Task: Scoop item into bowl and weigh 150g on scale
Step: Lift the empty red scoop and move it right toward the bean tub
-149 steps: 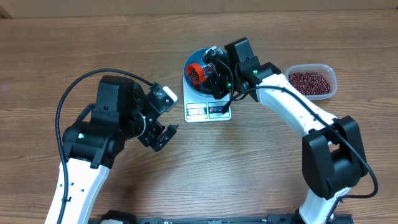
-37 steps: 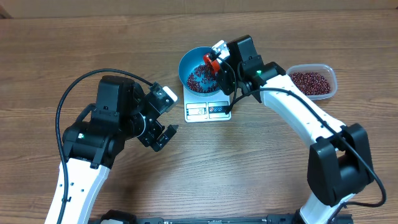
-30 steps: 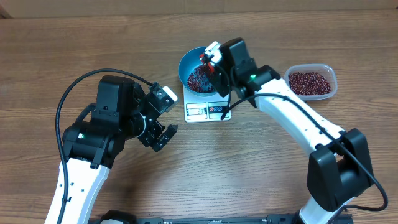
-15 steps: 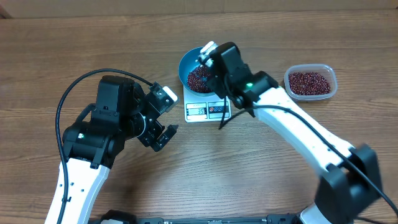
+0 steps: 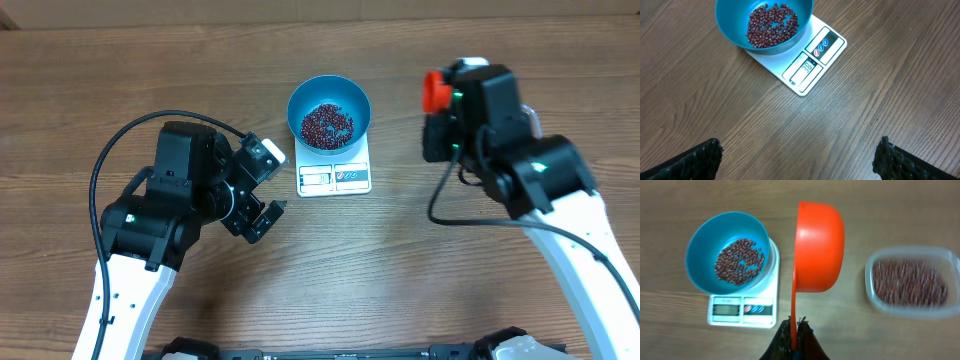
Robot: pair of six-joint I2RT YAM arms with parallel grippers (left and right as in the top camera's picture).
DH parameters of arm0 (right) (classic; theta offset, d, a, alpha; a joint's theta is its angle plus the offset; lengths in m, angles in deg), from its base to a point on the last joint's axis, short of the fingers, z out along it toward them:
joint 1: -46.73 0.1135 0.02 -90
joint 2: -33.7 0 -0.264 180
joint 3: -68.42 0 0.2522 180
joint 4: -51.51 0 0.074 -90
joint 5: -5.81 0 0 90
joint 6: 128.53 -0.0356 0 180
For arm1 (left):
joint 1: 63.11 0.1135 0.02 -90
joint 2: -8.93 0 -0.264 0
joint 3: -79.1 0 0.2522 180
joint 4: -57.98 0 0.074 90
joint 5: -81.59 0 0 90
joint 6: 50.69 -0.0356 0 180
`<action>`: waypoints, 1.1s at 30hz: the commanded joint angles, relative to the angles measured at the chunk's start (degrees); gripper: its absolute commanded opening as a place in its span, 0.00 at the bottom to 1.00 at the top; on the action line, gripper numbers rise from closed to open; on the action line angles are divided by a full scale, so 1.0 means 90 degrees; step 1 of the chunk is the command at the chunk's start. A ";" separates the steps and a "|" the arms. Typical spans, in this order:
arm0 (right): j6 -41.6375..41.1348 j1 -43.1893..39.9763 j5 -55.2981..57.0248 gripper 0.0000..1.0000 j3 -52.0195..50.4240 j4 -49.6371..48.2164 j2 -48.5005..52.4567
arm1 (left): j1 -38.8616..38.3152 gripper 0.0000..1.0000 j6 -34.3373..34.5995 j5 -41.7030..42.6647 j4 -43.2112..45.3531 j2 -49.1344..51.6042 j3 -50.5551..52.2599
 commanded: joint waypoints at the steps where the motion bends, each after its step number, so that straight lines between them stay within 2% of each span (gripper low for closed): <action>1: -0.0889 -0.0238 -0.0935 0.04 0.0155 0.0304 -0.0279 | 0.0032 1.00 0.0068 -0.0019 0.0019 0.0022 -0.0155; 19: -0.0840 -0.0491 -0.1107 0.04 0.0153 0.1331 -0.0333 | 0.0032 1.00 0.0068 -0.0019 0.0019 0.0022 -0.0155; 33: -0.0979 -0.1005 -0.1518 0.04 0.0151 0.1443 -0.0333 | 0.0032 1.00 0.0068 -0.0019 0.0019 0.0022 -0.0155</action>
